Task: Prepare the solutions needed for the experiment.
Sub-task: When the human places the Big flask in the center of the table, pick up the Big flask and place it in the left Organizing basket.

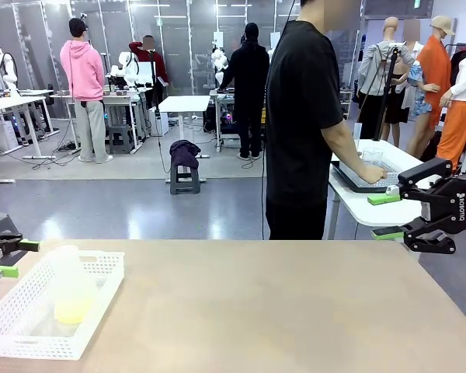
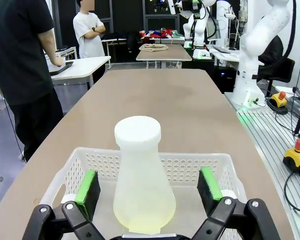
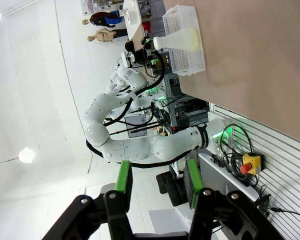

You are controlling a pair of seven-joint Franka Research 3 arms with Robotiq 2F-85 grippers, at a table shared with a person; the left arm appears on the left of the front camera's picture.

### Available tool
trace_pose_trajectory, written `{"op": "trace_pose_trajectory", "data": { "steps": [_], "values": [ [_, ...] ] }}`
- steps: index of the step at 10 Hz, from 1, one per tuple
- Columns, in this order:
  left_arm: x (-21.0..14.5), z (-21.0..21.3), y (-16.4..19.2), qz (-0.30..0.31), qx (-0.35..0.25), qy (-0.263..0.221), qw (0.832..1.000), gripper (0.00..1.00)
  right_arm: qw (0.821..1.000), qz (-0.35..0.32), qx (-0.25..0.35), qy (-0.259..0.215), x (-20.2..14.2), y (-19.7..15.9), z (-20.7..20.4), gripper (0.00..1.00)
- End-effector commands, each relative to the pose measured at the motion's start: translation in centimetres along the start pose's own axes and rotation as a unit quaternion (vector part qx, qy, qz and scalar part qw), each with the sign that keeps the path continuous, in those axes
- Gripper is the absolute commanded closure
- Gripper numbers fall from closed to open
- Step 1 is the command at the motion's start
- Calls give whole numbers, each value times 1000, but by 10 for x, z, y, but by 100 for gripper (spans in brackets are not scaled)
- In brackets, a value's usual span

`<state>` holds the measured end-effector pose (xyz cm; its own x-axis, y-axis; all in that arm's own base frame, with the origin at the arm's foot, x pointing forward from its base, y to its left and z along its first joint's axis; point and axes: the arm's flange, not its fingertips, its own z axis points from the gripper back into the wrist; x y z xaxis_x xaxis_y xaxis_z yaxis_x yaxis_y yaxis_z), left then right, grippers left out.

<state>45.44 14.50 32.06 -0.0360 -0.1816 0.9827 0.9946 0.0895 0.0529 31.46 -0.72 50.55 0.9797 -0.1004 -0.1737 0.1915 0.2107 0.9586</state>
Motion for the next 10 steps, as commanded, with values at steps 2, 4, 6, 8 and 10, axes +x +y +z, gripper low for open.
{"op": "trace_pose_trajectory", "data": {
  "steps": [2, 4, 6, 8, 10],
  "values": [
    [2, 0, 0, -2, -3, 1, 1000, 0, 1000, 6, 8, 2, 1, 2, 0, 45],
    [2, 0, 0, -2, -3, 1, 1000, 0, 1000, 6, 8, 2, 1, 2, 0, 45],
    [19, -1, -17, 65, -44, -34, 996, 0, 1000, 6, 8, 2, 1, 2, 0, 45],
    [56, 5, -34, 177, -69, -51, 981, 0, 1000, 6, 8, 2, 1, 2, 0, 45],
    [79, 19, -40, 336, -88, -34, 937, 0, 1000, 6, 8, 2, 1, 2, 0, 45]
  ]
}}
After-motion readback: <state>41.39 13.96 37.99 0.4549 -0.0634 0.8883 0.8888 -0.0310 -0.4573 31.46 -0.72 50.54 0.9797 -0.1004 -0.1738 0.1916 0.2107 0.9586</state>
